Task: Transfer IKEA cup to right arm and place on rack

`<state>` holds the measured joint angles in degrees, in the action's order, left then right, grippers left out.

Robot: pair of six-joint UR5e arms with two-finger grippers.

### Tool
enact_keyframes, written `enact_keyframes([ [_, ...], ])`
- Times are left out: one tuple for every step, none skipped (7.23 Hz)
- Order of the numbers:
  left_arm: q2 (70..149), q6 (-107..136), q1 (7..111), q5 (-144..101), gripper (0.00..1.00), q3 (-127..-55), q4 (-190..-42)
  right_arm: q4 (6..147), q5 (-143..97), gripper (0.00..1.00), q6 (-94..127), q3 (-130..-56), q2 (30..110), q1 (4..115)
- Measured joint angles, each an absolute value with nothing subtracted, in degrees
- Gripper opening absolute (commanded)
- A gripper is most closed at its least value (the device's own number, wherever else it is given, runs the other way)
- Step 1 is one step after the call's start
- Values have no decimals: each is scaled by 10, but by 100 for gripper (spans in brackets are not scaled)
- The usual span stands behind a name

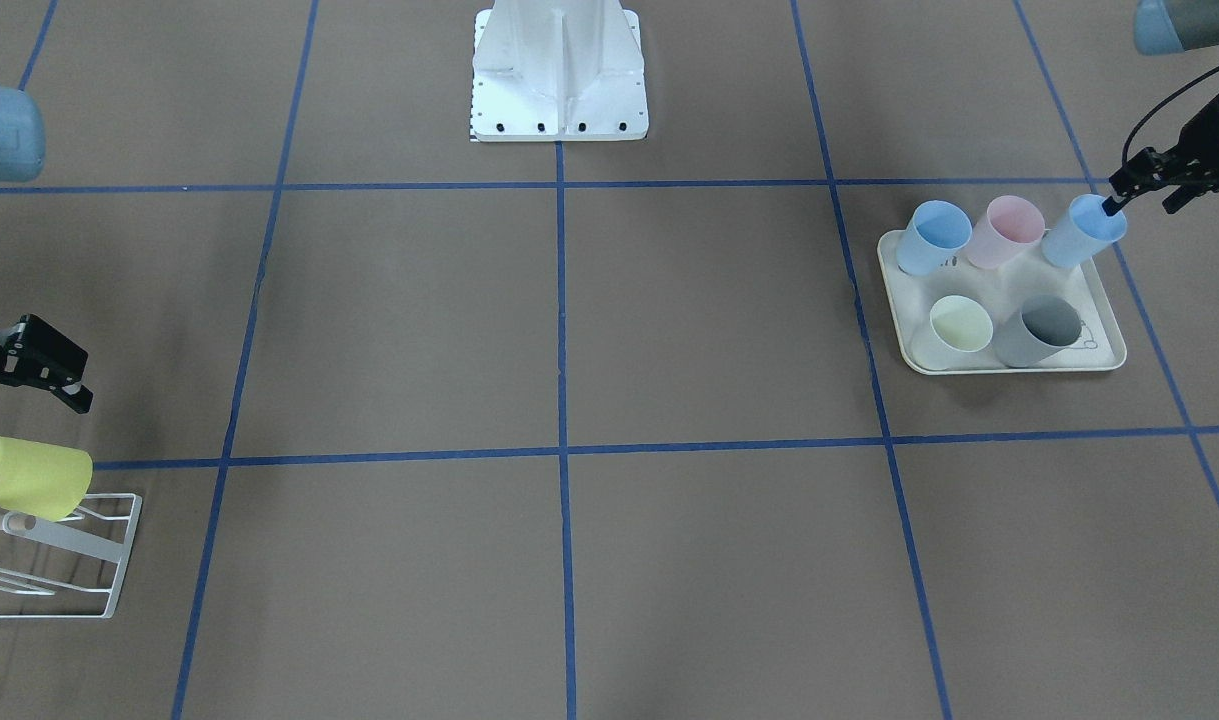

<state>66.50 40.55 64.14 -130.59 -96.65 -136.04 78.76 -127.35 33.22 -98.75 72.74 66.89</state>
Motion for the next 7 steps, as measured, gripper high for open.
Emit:
enact_keyframes([
  [671,406,626,-1306,80,-965,-1352,788,-1273,99,332,-987,728,668],
  [676,406,613,-1305,5,-962,-1344,788,-1273,99,332,-985,728,668],
  [678,405,605,-1303,0,-957,-1339,788,-1273,99,332,-985,728,668],
  [683,404,602,-1303,0,-952,-1337,788,-1273,99,332,-985,728,668],
  [691,404,601,-1305,0,-948,-1334,788,-1273,99,333,-986,728,668],
  [698,402,602,-1319,0,-948,-1329,788,-1273,99,332,-986,729,668],
  [701,399,612,-1347,0,-951,-1322,787,-1273,99,332,-986,729,668],
])
